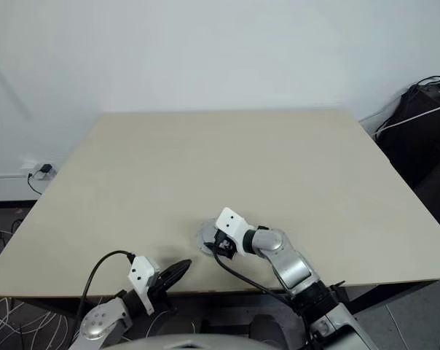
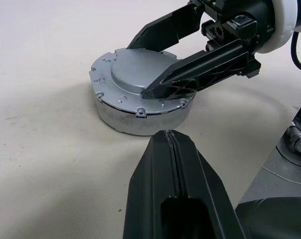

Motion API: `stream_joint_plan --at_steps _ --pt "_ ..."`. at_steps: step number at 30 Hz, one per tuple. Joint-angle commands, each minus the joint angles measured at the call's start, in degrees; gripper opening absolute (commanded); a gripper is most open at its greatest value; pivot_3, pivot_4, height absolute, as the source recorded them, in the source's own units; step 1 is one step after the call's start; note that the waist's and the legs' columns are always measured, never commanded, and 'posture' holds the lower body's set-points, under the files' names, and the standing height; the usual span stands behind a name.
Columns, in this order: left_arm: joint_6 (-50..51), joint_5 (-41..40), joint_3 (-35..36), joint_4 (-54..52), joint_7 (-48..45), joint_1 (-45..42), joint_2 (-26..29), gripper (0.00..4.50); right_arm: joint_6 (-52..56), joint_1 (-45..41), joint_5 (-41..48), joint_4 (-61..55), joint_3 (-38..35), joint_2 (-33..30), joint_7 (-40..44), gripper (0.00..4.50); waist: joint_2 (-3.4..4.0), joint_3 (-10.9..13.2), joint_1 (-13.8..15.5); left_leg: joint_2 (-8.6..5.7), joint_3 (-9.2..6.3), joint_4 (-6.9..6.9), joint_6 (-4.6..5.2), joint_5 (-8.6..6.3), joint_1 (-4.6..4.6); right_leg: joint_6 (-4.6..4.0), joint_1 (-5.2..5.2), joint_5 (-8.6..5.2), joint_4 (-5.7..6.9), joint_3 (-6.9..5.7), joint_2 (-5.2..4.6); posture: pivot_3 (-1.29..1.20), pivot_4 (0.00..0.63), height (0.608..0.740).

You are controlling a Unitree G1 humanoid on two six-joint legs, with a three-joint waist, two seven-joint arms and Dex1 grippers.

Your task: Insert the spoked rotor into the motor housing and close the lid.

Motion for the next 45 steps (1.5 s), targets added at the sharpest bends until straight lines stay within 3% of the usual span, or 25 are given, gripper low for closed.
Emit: stream_joint_plan --at_steps 1,20,35,45 --pt "-0.4 -0.6 0.2 -2.3 -0.3 -0.7 0.0 0.00 1.6 0.7 -3.4 3.8 0.5 -1.6 -1.7 3.20 0.00 0.0 0.0 0.00 0.00 0.00 0.00 0.00 0.00 0.00 0.00 0.00 0.00 0.00 -0.01 0.00 0.000 0.740" --pt "-0.2 -0.5 0.0 -2.3 -0.2 -0.8 -0.1 0.00 0.6 0.8 -2.0 4.1 -2.3 -0.3 -4.1 3.20 0.09 0.2 0.1 -0.02 -0.01 -0.03 0.00 0.00 -0.02 0.00 0.00 0.00 0.02 -0.04 -0.16 0.00 0.000 0.740" --pt "-0.2 -0.6 -0.2 -1.9 -0.2 -1.3 -0.3 0.00 7.1 1.2 4.0 2.0 -4.2 -1.3 1.3 3.20 0.11 0.2 0.9 -0.06 0.01 -0.12 0.01 0.00 -0.06 0.02 -0.03 -0.07 -0.10 -0.19 -0.18 0.00 0.000 0.740" --pt "-0.1 -0.5 -0.3 -1.8 -0.2 -1.6 -0.5 0.00 5.1 1.3 3.0 1.4 -2.8 -3.0 2.5 3.20 0.10 0.2 1.5 -0.07 0.04 -0.21 0.01 -0.01 -0.07 0.02 -0.07 -0.12 -0.15 -0.21 -0.20 0.00 0.000 0.740"
